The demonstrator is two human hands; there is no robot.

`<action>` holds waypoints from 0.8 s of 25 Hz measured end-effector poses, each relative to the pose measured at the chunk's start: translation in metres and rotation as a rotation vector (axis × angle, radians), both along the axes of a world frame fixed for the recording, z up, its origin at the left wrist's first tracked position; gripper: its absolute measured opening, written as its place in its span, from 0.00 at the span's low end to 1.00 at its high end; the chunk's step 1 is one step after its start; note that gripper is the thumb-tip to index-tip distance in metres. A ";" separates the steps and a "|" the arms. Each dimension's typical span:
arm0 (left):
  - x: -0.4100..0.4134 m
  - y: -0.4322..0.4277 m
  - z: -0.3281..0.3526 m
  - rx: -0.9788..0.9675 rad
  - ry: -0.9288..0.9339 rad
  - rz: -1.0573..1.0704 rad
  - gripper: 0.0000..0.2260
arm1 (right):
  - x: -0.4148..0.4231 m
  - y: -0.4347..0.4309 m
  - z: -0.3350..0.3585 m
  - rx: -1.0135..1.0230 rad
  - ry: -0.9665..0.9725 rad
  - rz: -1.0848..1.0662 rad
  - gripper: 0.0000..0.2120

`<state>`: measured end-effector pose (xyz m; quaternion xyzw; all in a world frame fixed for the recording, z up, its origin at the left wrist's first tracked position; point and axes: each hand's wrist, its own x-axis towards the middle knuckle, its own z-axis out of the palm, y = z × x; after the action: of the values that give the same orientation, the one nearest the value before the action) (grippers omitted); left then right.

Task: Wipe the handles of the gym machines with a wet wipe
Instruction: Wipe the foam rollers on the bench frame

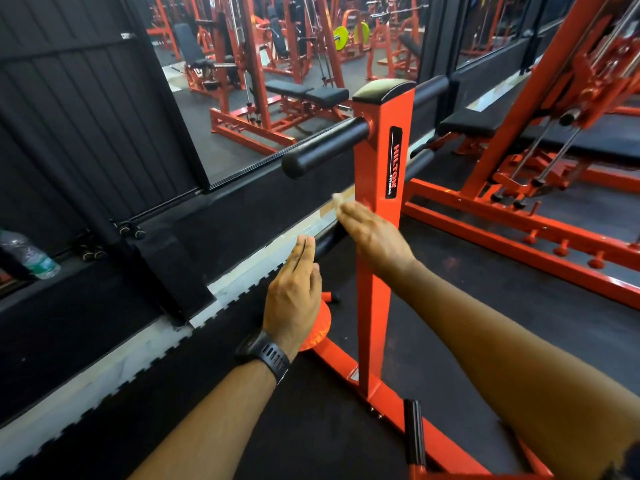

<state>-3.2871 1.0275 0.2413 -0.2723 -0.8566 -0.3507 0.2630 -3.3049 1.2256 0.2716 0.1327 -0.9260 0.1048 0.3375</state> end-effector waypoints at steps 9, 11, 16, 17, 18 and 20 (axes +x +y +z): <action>0.014 0.010 0.009 0.064 -0.084 0.050 0.18 | 0.030 -0.041 0.005 -0.314 0.025 0.068 0.21; 0.023 0.018 0.018 0.168 -0.097 0.039 0.16 | 0.045 -0.047 0.010 -0.507 0.076 0.135 0.17; 0.056 0.046 0.051 0.537 -0.380 -0.128 0.16 | 0.098 -0.042 0.026 -1.139 -0.017 0.217 0.12; 0.064 0.052 0.058 0.593 -0.444 -0.192 0.14 | 0.110 -0.038 0.028 -1.210 -0.016 0.224 0.12; 0.070 0.059 0.062 0.632 -0.490 -0.254 0.12 | 0.123 -0.034 0.030 -1.242 -0.008 0.204 0.10; 0.086 0.074 0.066 0.673 -0.541 -0.397 0.10 | 0.153 -0.023 0.035 -1.322 0.004 0.147 0.10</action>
<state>-3.2015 1.1011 0.3068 -0.2293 -0.6644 -0.7106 0.0321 -3.1515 1.2029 0.3069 -0.0394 -0.6546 0.6733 0.3415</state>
